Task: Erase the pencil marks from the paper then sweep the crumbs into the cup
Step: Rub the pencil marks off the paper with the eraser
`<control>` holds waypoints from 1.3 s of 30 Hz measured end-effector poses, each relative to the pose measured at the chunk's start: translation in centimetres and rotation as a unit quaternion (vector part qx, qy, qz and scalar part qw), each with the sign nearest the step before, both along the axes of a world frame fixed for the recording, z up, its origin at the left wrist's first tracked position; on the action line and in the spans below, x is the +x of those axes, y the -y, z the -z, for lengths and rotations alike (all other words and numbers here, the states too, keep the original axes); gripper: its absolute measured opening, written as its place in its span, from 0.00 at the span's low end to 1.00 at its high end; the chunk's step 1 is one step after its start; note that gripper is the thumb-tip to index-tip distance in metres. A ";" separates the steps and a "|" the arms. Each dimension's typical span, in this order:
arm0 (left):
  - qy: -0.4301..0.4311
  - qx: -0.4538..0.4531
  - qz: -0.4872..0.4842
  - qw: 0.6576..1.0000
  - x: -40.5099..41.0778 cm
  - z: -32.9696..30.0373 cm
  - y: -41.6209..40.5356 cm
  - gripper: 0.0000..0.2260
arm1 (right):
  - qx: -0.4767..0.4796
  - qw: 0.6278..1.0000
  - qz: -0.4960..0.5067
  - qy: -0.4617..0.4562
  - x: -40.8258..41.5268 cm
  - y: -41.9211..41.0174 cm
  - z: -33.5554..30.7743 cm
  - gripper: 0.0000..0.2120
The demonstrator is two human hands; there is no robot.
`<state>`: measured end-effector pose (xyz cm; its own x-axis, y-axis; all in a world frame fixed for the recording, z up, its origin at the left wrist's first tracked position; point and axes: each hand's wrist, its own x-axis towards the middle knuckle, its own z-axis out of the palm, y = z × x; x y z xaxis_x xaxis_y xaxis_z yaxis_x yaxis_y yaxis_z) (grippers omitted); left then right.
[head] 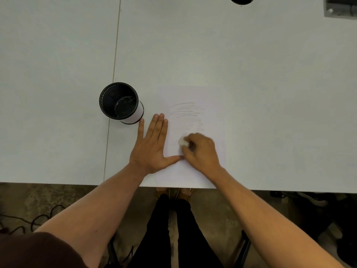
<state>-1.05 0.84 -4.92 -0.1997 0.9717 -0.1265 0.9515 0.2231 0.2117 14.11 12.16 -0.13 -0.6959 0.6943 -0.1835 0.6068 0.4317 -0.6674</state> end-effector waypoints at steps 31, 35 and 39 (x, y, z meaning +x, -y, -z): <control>-0.001 0.001 -0.002 1.000 0.0 0.1 0.1 0.52 | 0.035 0.995 0.085 -0.036 -2.7 -3.1 0.8 0.05; 0.011 0.007 -0.001 1.000 -0.1 0.1 0.1 0.50 | -0.006 0.999 -0.052 -0.014 -0.5 1.2 0.2 0.08; -0.001 0.002 -0.001 1.000 -0.1 0.1 0.1 0.52 | 0.037 0.999 0.008 -0.023 -2.7 -3.4 0.8 0.07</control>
<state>-1.10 0.73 -5.04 -0.2012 0.9720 -0.1216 0.9518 0.2233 0.2103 11.37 15.55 -0.95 -0.6905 0.7166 -0.0990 0.5834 0.4707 -0.6619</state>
